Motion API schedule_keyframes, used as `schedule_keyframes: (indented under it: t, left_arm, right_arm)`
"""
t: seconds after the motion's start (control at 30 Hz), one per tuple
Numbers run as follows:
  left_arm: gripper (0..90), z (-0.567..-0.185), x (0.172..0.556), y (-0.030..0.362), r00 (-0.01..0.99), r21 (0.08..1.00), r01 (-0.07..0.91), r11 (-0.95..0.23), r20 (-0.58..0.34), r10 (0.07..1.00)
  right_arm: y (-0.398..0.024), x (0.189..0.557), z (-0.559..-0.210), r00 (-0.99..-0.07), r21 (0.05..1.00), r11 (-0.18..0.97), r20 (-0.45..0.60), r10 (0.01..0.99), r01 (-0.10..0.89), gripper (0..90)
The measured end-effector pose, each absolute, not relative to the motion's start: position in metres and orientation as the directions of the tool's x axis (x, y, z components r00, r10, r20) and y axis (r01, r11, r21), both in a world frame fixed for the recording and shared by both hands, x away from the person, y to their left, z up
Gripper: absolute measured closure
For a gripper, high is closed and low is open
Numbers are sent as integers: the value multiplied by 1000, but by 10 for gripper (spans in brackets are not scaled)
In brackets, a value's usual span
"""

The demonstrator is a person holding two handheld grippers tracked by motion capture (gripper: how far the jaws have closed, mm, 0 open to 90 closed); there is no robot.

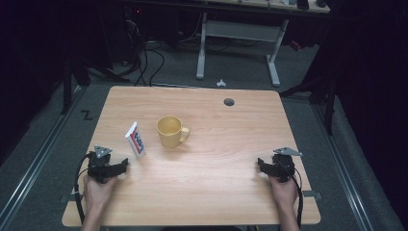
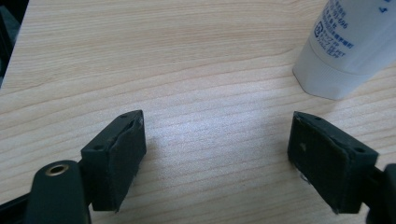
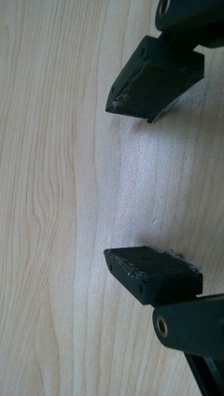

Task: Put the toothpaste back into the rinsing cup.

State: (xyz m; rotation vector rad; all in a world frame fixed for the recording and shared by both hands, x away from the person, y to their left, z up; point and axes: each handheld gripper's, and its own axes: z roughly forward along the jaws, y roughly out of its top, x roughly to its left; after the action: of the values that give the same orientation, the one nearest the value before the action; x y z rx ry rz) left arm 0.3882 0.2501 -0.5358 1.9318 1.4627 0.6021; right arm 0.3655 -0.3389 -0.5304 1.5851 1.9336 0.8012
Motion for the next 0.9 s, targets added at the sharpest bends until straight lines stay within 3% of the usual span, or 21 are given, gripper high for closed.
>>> schedule_keyframes:
  t: [0.9]
  left_arm:
    - [218,-513,365,250,335,759,628,-175,-60,940]
  right_arm:
    - [-338,364,-530,-198,719,150,-18,980,678,252]
